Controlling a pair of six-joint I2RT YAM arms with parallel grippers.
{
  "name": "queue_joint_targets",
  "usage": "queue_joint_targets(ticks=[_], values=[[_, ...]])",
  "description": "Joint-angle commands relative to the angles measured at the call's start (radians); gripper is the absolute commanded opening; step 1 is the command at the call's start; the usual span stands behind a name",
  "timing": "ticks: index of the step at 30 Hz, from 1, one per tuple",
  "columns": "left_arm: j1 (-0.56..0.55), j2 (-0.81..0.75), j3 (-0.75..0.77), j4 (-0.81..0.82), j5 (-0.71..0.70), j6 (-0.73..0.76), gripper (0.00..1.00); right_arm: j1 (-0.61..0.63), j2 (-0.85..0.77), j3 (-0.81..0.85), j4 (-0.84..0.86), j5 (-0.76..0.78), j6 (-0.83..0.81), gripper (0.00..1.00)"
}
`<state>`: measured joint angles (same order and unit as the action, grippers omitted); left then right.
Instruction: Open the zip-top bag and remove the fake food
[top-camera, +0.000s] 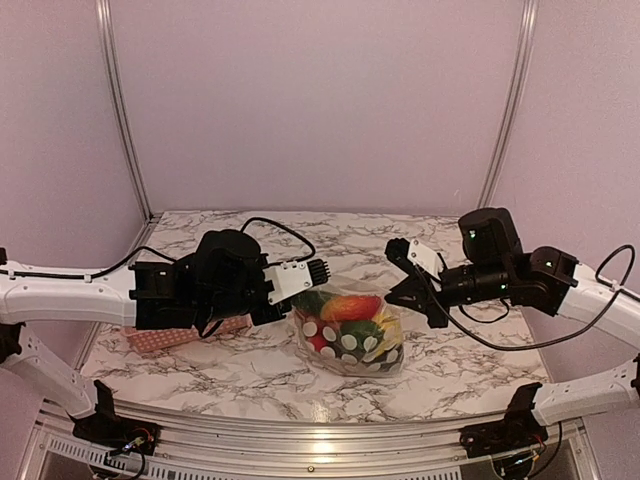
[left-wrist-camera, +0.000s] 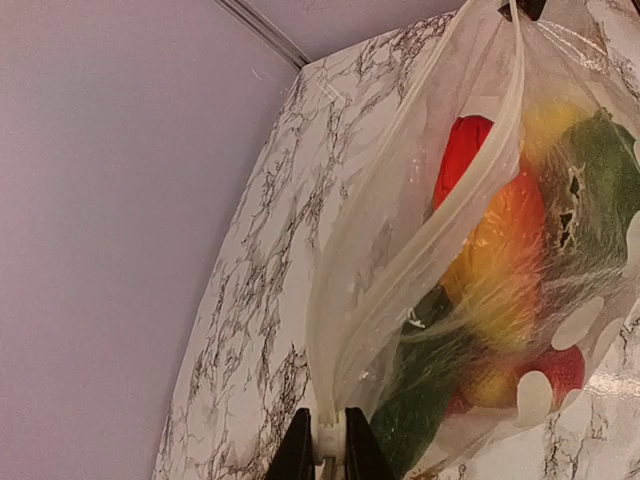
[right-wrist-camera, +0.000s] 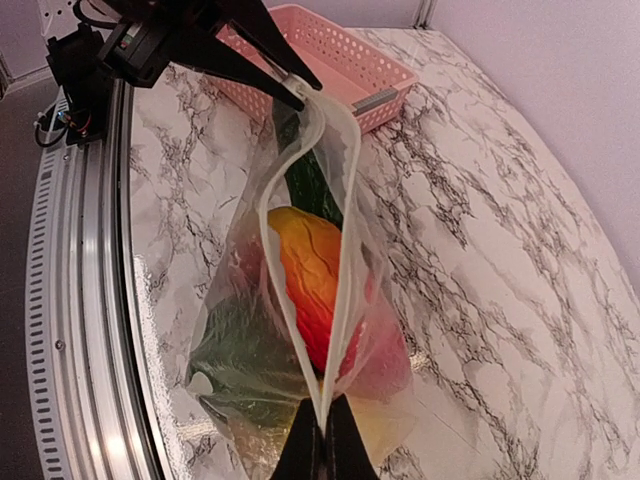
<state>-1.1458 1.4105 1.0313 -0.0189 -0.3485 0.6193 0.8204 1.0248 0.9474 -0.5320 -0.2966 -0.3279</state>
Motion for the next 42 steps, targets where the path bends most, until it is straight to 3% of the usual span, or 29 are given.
queue_joint_targets(ticks=[1,4,5,7,9,10,12,21,27,33,36,42], values=[[-0.008,-0.030,-0.002,0.032,0.038,0.068,0.00,0.021,-0.013,-0.009,0.030,-0.079,0.024,0.00],[-0.021,-0.045,-0.022,0.032,0.040,0.084,0.00,0.053,-0.014,-0.043,0.034,-0.107,0.056,0.04],[-0.025,-0.044,-0.021,0.023,0.048,0.092,0.00,0.055,-0.013,-0.050,0.035,-0.124,0.066,0.10],[-0.039,-0.036,-0.013,-0.022,0.054,0.111,0.00,0.055,-0.008,-0.042,0.024,-0.152,0.076,0.32],[-0.057,-0.027,-0.011,-0.044,0.045,0.130,0.00,0.056,0.005,-0.012,-0.001,-0.166,0.075,0.46],[-0.064,-0.027,-0.014,-0.046,0.043,0.134,0.00,0.056,0.014,0.010,-0.018,-0.171,0.077,0.57],[-0.074,-0.027,-0.022,-0.047,0.037,0.137,0.00,0.057,0.040,0.063,-0.047,-0.178,0.089,0.67],[-0.100,-0.043,-0.033,-0.024,0.007,0.154,0.00,0.057,0.189,0.307,-0.134,-0.075,0.135,0.68],[-0.111,-0.044,-0.033,-0.020,-0.004,0.166,0.00,0.059,0.261,0.381,-0.181,0.016,0.092,0.67],[-0.115,-0.040,-0.030,-0.018,-0.005,0.181,0.00,0.144,0.327,0.421,-0.239,0.122,0.018,0.56],[-0.115,-0.033,-0.025,-0.019,-0.004,0.190,0.00,0.165,0.357,0.441,-0.253,0.176,0.009,0.45],[-0.117,-0.025,-0.022,-0.016,-0.002,0.197,0.00,0.166,0.389,0.475,-0.248,0.266,0.005,0.40]])
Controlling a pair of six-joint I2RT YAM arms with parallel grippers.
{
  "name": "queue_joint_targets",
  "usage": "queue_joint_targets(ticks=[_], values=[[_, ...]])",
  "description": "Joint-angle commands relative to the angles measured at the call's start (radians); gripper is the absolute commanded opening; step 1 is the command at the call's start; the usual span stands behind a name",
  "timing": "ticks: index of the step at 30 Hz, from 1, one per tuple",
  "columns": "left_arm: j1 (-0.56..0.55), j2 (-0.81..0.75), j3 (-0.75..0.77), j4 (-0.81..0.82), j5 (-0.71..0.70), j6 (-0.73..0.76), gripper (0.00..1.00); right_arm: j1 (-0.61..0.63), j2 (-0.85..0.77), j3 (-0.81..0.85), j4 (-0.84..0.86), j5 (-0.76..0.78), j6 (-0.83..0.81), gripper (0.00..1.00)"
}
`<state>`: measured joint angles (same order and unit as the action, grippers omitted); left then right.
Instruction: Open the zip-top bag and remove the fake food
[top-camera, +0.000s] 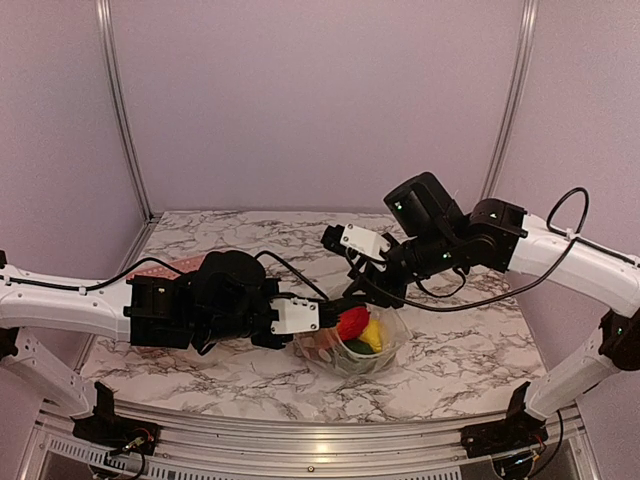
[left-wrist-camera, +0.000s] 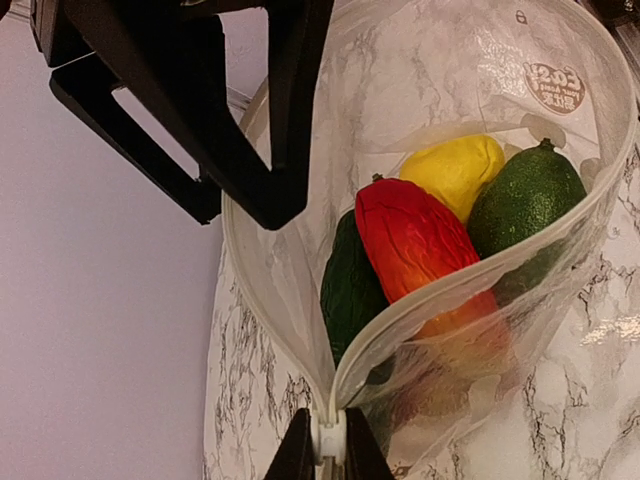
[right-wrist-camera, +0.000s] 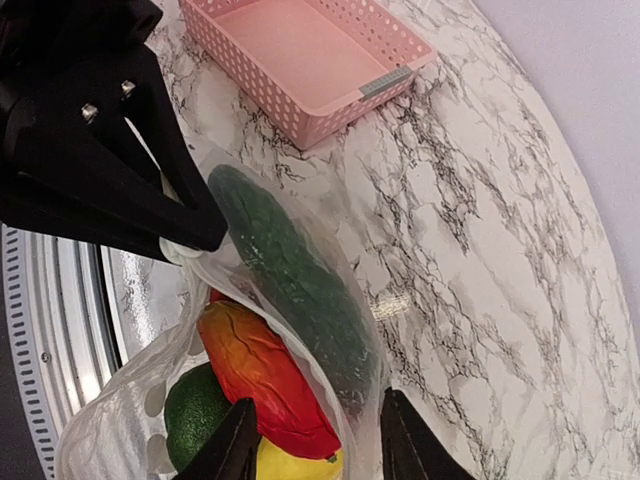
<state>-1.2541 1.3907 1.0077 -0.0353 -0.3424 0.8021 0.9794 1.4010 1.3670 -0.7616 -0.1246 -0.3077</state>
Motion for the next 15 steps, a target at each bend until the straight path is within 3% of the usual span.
queue_joint_targets(ticks=[1,12,15], values=[[-0.010,-0.005,0.002,0.000,-0.011,0.016,0.00,0.006,0.019,0.057,-0.019,0.108,-0.019,0.40],[-0.010,-0.002,0.002,-0.006,-0.022,0.025,0.00,0.031,0.055,0.050,-0.024,0.170,-0.054,0.25],[-0.010,0.011,0.021,-0.025,-0.029,0.020,0.00,0.035,0.069,0.049,-0.019,0.177,-0.041,0.11]])
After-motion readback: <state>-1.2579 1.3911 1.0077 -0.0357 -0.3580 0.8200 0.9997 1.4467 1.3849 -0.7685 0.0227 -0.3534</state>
